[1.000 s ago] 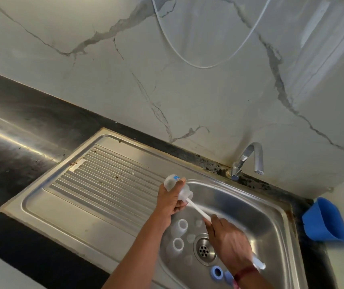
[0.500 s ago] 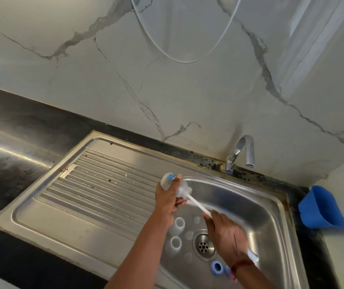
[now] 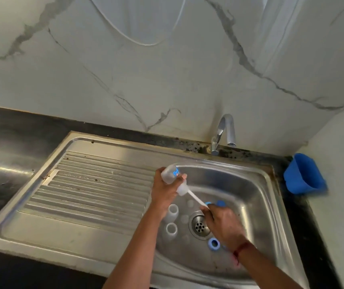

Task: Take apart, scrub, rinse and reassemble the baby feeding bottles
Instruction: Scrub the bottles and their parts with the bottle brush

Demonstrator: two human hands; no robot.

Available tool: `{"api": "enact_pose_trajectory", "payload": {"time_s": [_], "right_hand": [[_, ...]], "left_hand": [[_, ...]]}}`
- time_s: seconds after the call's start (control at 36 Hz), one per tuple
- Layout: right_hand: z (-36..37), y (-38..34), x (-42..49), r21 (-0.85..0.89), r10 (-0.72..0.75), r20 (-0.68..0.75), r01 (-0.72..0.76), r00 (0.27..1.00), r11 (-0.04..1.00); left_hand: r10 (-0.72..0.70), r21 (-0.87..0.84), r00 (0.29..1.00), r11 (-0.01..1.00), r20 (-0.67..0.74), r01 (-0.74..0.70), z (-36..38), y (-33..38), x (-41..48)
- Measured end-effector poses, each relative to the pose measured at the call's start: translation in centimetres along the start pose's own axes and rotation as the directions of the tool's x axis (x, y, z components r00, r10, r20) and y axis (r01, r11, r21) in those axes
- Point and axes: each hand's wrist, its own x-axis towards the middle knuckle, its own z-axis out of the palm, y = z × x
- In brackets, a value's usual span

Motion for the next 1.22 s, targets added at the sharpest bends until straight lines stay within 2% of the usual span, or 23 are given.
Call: {"api": "enact_pose_trajectory", "payload": {"time_s": [0.11,0.22,0.42,0.53,0.64,0.86,1.03,1.14,1.22], "right_hand": [[-1.1,-0.1,-0.5,-0.006,0.043,0.125,-0.043,0.991,0.999],[-1.6,0.0,-1.3,-0.044,0.027,0.172,-0.02,0.985,0.999],[-1.1,1.0,-2.5,-0.047,-0.047,0.122,0.053,0.991,0.997],[-0.8,0.6,-2.8,0.042,-0.057,0.027,0.056,0.998,0.998],[-0.5,-0.3,-2.9,0.122,-0.007,-0.052,0.013,0.999,0.992],[0.3,-1.7,-2.3,0.117,0.03,-0.152,-0.012,0.988,0.993],[0.8,-3.0,-1.7,0.217,0.097,-0.134,-0.066,0.986,0.974],[1.4,-3.4,-1.3,0.3,0.165,-0.046,-0.144,0.985,0.943],[1.4,-3.1,-0.8,0.324,0.158,0.009,-0.152,0.987,0.934]], "left_hand": [[-0.026,0.006,0.996,1.0,0.084,0.026,-0.2,0.7,-0.3],[-0.092,0.007,0.978,0.996,0.189,0.092,-0.6,0.9,-0.6],[-0.168,-0.001,0.929,0.984,0.329,0.179,-1.4,0.1,-1.0],[-0.162,-0.053,0.933,0.981,0.323,0.189,-1.5,-0.2,-1.0],[-0.113,-0.099,0.956,0.984,0.271,0.145,-1.3,0.3,-1.1],[-0.068,-0.173,0.979,0.98,0.191,0.102,-1.8,0.6,-0.2],[-0.069,-0.187,0.993,0.979,0.1,0.087,-2.2,0.9,0.7],[-0.033,-0.165,0.996,0.985,0.077,0.045,-2.2,0.9,0.9],[0.009,-0.109,0.997,0.994,0.074,-0.001,-2.4,1.0,1.2]]}}
